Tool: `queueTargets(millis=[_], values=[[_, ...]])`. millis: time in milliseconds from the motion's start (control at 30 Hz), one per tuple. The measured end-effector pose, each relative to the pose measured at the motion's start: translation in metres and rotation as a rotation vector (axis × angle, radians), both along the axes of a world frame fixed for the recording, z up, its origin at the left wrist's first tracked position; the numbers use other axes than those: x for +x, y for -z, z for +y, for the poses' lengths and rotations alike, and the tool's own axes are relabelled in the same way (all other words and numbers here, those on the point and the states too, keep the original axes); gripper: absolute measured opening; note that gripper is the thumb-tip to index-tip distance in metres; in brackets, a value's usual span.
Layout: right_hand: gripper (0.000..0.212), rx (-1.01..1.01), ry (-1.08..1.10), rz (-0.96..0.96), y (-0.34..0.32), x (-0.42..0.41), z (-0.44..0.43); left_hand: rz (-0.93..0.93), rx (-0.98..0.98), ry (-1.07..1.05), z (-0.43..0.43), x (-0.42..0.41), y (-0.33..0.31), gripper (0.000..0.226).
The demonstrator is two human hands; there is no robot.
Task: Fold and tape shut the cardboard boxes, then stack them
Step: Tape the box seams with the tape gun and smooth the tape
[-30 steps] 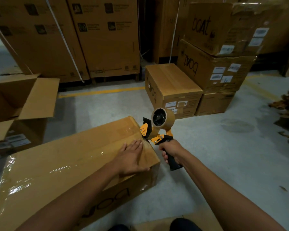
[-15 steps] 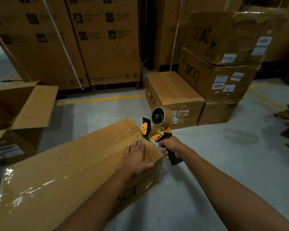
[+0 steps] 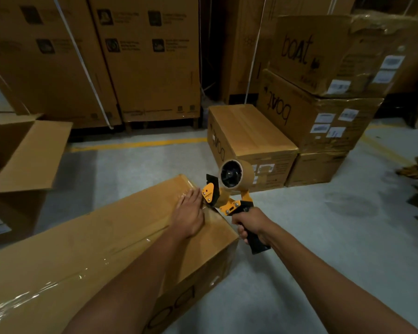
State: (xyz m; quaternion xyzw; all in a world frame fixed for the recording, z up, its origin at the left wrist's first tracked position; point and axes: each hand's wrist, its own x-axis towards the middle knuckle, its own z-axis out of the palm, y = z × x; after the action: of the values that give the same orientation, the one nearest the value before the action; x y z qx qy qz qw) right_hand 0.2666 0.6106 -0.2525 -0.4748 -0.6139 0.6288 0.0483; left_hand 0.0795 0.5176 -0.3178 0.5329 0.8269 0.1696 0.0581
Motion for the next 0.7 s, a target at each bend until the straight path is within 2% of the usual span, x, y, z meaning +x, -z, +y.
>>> queueTargets(millis=[167, 300, 400, 500, 700], values=[[0.016, 0.043, -0.031, -0.081, -0.008, 0.027, -0.005, 0.016, 0.026, -0.016, 0.0, -0.001, 0.004, 0.057], [0.014, -0.008, -0.023, -0.111, -0.011, 0.063, -0.012, 0.057, -0.065, 0.007, -0.001, 0.004, -0.003, 0.056], [0.017, -0.013, 0.004, -0.1, -0.013, 0.069, -0.017, 0.151, -0.106, 0.13, -0.003, 0.022, -0.013, 0.055], [0.017, -0.007, 0.004, -0.102, -0.017, 0.067, -0.018, 0.07, -0.102, 0.227, -0.009, 0.045, -0.013, 0.049], [0.013, -0.061, -0.013, -0.116, -0.021, 0.084, -0.023, 0.007, -0.128, 0.132, -0.016, 0.05, -0.016, 0.064]])
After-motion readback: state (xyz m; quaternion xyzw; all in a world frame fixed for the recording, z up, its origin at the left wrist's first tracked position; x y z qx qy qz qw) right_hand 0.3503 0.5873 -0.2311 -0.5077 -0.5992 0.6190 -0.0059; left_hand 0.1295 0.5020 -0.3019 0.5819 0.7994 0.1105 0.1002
